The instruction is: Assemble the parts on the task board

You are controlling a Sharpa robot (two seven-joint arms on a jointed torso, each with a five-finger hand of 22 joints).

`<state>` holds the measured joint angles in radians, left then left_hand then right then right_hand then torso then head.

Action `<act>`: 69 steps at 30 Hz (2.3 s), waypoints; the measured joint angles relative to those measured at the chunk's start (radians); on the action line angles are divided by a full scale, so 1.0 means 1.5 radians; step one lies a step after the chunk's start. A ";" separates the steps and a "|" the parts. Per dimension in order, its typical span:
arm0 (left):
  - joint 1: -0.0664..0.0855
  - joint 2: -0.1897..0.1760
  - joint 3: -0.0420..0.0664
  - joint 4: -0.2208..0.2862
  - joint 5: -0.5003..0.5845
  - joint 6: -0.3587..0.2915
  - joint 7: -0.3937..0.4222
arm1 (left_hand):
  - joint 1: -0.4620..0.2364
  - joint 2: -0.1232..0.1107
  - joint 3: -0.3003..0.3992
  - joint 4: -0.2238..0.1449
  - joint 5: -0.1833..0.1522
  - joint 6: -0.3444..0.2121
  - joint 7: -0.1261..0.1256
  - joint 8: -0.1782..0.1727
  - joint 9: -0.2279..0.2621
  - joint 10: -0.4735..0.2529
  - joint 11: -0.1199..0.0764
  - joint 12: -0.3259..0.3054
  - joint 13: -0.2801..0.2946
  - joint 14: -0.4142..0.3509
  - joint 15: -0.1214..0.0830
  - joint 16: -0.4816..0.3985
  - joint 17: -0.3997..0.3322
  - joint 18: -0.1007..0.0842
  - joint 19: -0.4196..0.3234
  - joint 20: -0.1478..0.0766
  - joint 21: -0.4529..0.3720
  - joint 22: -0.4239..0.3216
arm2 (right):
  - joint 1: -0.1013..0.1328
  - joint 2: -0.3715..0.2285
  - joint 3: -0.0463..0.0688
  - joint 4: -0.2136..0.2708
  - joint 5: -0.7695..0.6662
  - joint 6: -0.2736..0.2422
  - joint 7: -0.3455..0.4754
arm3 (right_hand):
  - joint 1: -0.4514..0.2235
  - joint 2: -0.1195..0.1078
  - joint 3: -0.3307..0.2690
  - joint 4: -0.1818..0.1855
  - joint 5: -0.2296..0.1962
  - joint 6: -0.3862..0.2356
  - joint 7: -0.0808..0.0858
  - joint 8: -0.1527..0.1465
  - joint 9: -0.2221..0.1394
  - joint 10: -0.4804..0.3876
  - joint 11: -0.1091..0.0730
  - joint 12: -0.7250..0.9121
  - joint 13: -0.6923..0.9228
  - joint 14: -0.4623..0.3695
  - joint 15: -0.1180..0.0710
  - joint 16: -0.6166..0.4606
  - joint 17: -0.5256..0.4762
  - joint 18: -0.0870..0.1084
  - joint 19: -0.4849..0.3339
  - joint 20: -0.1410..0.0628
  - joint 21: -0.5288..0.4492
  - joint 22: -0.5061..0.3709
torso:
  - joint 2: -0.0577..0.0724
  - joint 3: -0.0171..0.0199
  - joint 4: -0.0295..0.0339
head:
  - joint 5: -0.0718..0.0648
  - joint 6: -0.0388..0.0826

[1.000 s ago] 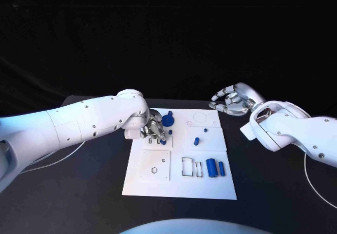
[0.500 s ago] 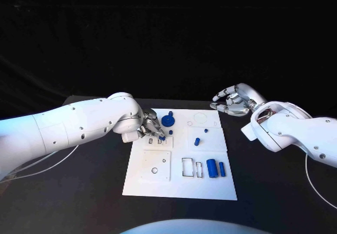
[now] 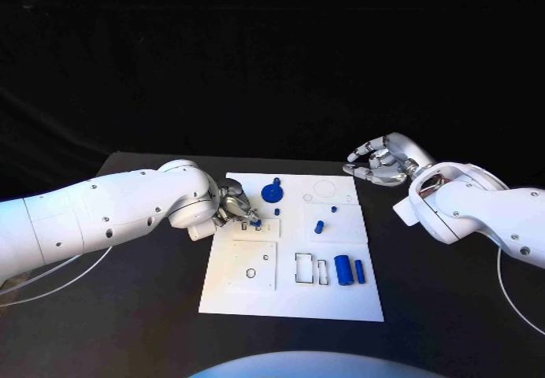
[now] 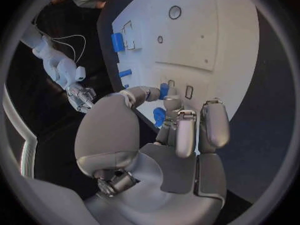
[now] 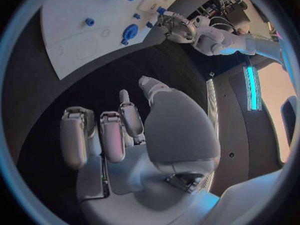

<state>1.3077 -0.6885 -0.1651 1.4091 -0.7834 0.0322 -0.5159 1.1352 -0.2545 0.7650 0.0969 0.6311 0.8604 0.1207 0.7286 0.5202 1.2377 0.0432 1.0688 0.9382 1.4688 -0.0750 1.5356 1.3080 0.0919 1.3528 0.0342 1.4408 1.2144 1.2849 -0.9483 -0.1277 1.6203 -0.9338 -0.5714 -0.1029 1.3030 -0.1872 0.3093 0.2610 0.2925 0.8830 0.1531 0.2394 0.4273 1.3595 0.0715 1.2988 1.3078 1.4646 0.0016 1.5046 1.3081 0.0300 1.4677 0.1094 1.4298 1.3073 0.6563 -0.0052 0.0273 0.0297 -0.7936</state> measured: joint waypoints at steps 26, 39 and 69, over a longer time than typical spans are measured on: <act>-0.003 0.026 -0.001 -0.012 -0.083 -0.002 -0.007 | -0.005 -0.005 0.000 0.000 0.007 0.002 -0.002 -0.002 0.000 0.006 -0.002 0.005 0.005 -0.001 -0.001 0.000 0.000 0.000 0.000 0.000 0.000 -0.001 | 0.000 -0.001 0.000 0.000 0.000 0.000 0.000 | 0.000 0.000 0.000 0.000 0.000 0.000 0.000 0.000 0.000 0.000 0.000 0.000 0.000 0.000 0.000 0.000 0.000 0.000 0.000 0.000 0.000 0.000 | 0.002 0.0003 -0.0028 | 0.006 -0.004; -0.003 0.035 -0.002 -0.025 -0.100 0.032 -0.012 | -0.007 -0.003 0.000 0.000 0.007 0.002 -0.002 -0.003 0.000 0.006 -0.002 0.005 0.006 -0.001 -0.001 0.000 0.000 0.000 0.000 0.000 0.000 -0.001 | 0.000 -0.001 0.000 0.000 0.001 0.000 0.000 | -0.003 -0.003 0.000 0.000 0.003 0.000 0.000 0.001 0.000 0.000 0.000 0.000 0.000 0.000 0.000 0.000 0.000 0.000 0.000 0.000 0.000 0.000 | 0.001 -0.0004 -0.0021 | 0.006 -0.007; -0.002 0.043 -0.002 -0.036 -0.104 0.063 -0.015 | -0.030 0.020 0.000 0.000 0.000 0.004 -0.004 0.004 0.000 0.015 0.003 0.026 0.029 -0.002 -0.002 0.007 0.000 0.000 0.002 -0.002 0.000 0.003 | 0.000 -0.001 0.000 0.000 0.001 -0.001 0.000 | -0.003 -0.003 0.000 0.000 0.003 0.000 0.000 0.003 0.001 0.000 0.000 0.000 0.000 0.000 0.000 0.000 0.000 0.000 0.000 0.000 0.000 0.000 | 0.001 -0.0004 -0.0022 | 0.007 -0.009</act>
<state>1.3048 -0.6233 -0.1681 1.3554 -0.9397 0.1263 -0.5383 1.0903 -0.2245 0.7650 0.0969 0.6304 0.8658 0.1149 0.7352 0.5203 1.2603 0.0480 1.1076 0.9811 1.4654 -0.0785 1.5465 1.3075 0.0920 1.3562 0.0307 1.4407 1.2191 1.2846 -0.9498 -0.1281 1.6208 -0.9330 -0.5726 -0.1031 1.2990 -0.1912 0.3093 0.2609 0.2963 0.8830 0.1531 0.2434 0.4284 1.3595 0.0715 1.2987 1.3074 1.4647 0.0016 1.5046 1.3075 0.0300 1.4677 0.1094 1.4299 1.3074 0.6576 -0.0058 0.0241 0.0400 -0.8075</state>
